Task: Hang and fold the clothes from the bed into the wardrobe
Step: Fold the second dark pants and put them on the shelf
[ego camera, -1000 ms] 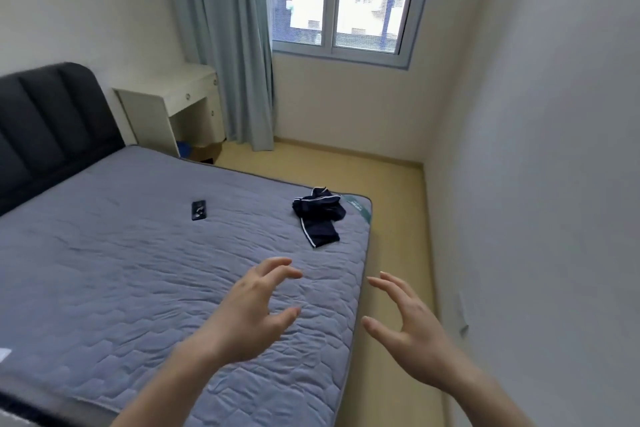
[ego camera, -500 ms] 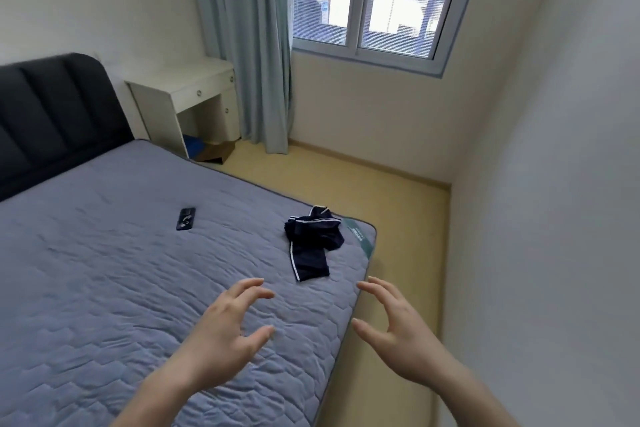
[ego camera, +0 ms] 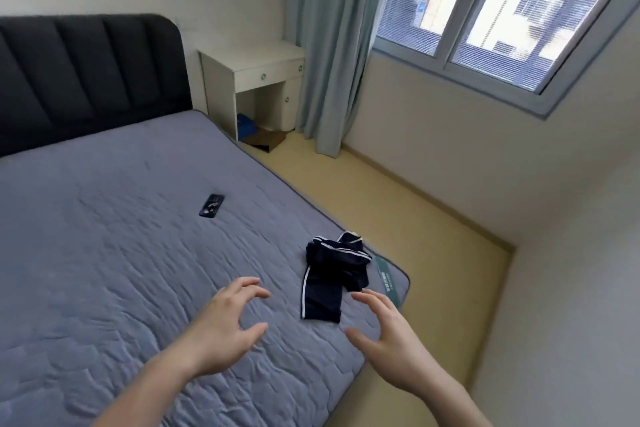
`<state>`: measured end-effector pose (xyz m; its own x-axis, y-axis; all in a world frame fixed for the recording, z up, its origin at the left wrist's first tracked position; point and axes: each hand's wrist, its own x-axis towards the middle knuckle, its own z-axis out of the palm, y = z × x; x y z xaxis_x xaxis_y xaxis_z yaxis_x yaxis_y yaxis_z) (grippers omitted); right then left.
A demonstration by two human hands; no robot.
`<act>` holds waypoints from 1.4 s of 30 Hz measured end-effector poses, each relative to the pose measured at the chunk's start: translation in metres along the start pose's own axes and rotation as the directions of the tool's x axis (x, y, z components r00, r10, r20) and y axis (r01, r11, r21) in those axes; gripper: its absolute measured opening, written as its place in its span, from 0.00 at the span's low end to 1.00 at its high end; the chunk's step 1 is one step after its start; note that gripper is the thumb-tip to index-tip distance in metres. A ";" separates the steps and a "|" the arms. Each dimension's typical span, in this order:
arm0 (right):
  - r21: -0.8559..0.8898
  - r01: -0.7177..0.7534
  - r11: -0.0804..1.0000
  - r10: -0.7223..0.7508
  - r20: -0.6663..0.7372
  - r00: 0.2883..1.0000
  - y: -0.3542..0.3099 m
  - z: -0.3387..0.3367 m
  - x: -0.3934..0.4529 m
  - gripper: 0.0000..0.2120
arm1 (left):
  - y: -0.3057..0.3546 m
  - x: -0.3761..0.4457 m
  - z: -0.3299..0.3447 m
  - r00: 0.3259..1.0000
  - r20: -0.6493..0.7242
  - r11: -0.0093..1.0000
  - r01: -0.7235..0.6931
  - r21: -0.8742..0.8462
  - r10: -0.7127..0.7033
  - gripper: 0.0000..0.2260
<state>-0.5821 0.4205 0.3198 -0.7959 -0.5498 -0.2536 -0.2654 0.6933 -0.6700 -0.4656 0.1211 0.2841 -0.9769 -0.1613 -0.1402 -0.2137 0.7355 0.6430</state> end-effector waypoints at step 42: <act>-0.641 0.006 0.767 0.345 0.422 0.838 0.430 0.222 0.655 0.29 | -0.257 0.342 0.398 0.668 0.055 0.645 0.735 -0.208 -0.743 0.12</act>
<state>-1.0965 0.2546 -0.2892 -0.5293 -0.4178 -0.7384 -0.5575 0.8273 -0.0685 -0.7448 0.1384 -0.2290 -0.4935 -0.6176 -0.6124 -0.8559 0.2195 0.4683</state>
